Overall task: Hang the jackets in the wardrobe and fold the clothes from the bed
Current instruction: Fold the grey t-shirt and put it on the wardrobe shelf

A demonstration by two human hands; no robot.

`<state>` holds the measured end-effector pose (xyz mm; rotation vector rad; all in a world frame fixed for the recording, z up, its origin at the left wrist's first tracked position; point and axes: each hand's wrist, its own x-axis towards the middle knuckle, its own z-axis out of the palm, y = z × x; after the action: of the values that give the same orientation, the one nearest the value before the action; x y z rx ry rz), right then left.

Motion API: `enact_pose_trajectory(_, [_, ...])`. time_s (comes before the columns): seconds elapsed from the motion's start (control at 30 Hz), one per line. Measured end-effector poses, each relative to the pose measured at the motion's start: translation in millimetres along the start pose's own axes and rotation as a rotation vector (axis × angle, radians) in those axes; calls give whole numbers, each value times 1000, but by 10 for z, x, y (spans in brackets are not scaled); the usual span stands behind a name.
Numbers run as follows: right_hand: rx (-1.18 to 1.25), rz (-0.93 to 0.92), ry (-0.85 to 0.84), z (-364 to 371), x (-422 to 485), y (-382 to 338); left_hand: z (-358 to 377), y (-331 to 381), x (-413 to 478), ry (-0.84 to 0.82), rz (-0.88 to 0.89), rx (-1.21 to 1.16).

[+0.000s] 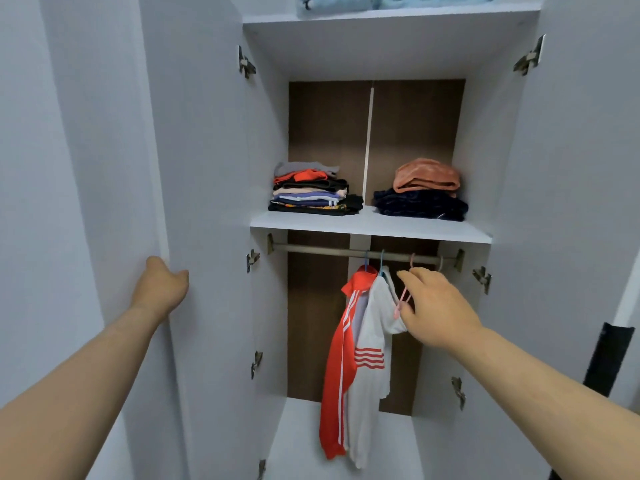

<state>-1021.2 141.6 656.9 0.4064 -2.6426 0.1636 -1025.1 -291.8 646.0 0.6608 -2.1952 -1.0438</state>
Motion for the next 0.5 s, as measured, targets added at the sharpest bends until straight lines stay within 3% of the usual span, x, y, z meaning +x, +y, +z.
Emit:
enact_pose_trajectory(0.23, [-231, -33, 5, 55, 80, 72, 196, 58, -64, 45, 198, 199])
enact_pose_trajectory(0.5, [-243, 168, -21, -112, -162, 727, 631, 402, -285, -122, 277, 53])
